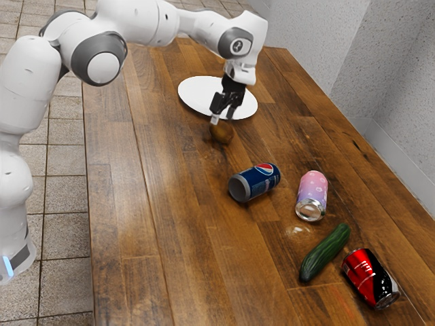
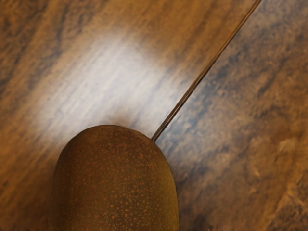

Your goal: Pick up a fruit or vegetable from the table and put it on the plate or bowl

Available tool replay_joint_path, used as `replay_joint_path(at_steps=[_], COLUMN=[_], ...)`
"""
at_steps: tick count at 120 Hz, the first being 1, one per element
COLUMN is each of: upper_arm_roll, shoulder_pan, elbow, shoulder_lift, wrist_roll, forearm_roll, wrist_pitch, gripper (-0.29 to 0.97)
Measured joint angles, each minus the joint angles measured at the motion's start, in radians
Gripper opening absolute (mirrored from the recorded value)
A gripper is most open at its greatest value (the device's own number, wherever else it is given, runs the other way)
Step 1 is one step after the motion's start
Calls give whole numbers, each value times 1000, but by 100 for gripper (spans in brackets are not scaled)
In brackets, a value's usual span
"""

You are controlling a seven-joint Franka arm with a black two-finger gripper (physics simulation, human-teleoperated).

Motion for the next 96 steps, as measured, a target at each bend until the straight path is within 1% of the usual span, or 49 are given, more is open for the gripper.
replay_joint_path(at_steps=[96], upper_arm_roll=[14], shoulder_pan=[0], elbow=[-10], shoulder_lift=[16], wrist_roll=[2], forearm_roll=[4], wrist_pitch=[0], gripper=[68])
